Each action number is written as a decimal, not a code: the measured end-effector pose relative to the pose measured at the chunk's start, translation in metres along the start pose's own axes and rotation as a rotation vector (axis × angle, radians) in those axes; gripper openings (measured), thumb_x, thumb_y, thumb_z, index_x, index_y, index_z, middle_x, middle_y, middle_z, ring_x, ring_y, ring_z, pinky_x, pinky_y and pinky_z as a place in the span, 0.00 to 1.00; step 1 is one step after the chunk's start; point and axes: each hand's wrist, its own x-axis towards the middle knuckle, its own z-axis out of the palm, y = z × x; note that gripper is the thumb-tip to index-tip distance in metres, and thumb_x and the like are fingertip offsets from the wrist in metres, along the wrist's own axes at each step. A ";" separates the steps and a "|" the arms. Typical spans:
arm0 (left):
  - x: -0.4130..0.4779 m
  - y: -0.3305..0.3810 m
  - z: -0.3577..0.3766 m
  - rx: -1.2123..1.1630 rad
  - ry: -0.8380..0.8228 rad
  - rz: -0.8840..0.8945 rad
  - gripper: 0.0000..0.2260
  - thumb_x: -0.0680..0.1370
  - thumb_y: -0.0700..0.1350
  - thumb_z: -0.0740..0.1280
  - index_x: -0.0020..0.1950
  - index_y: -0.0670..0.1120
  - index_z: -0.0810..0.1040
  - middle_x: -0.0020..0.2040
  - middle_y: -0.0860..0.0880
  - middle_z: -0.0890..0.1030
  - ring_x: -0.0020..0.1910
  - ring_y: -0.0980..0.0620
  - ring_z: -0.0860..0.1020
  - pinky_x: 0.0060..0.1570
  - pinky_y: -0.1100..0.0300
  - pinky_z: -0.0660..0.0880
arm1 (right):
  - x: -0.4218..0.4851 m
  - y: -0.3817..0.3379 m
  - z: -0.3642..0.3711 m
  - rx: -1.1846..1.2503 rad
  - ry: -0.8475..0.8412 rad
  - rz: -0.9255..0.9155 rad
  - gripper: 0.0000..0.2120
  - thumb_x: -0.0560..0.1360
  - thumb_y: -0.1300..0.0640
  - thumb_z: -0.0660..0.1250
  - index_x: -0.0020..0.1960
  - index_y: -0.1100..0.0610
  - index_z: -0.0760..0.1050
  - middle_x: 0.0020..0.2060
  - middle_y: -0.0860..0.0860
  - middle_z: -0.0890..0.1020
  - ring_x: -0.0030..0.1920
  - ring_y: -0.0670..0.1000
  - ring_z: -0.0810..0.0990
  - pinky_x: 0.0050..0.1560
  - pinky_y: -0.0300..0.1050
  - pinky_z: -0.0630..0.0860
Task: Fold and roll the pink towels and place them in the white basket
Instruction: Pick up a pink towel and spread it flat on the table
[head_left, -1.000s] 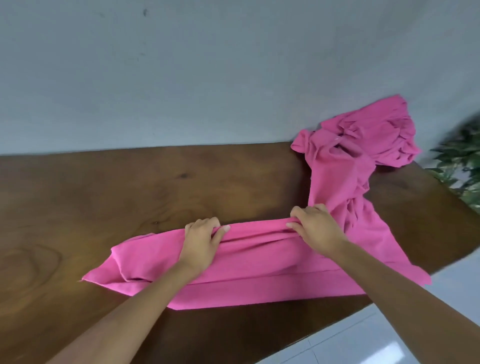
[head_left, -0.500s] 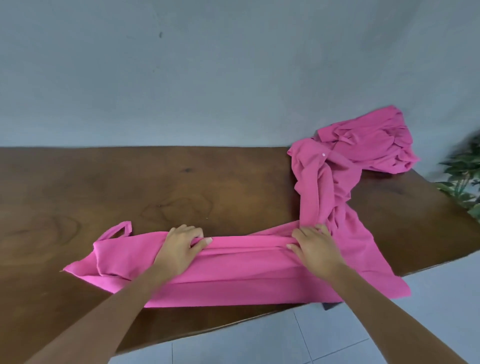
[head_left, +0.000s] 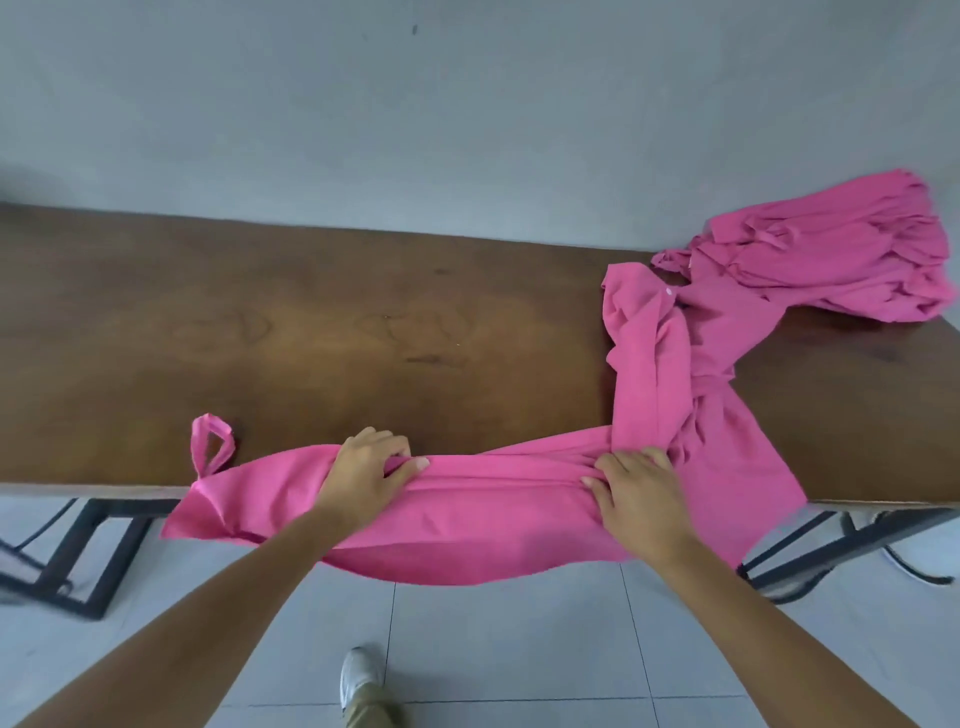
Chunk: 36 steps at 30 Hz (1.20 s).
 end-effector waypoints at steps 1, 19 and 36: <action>-0.004 0.003 -0.002 -0.020 -0.008 -0.032 0.20 0.76 0.65 0.62 0.34 0.51 0.70 0.32 0.54 0.74 0.38 0.52 0.70 0.42 0.51 0.71 | -0.004 -0.002 -0.002 0.003 0.005 -0.001 0.13 0.77 0.49 0.60 0.41 0.55 0.78 0.34 0.49 0.80 0.35 0.54 0.79 0.51 0.50 0.67; -0.112 -0.033 -0.096 -0.037 -0.111 -0.178 0.18 0.79 0.51 0.70 0.34 0.45 0.68 0.31 0.50 0.72 0.34 0.49 0.69 0.34 0.54 0.65 | -0.051 -0.112 -0.053 0.060 -0.135 -0.067 0.24 0.82 0.38 0.51 0.41 0.52 0.74 0.37 0.46 0.80 0.38 0.51 0.78 0.46 0.49 0.76; -0.204 -0.180 -0.292 -0.059 -0.026 -0.237 0.22 0.78 0.53 0.72 0.31 0.50 0.64 0.29 0.53 0.64 0.29 0.51 0.63 0.32 0.54 0.60 | -0.043 -0.316 -0.120 0.062 -0.232 0.099 0.33 0.75 0.24 0.42 0.40 0.52 0.67 0.21 0.47 0.70 0.21 0.53 0.75 0.23 0.42 0.63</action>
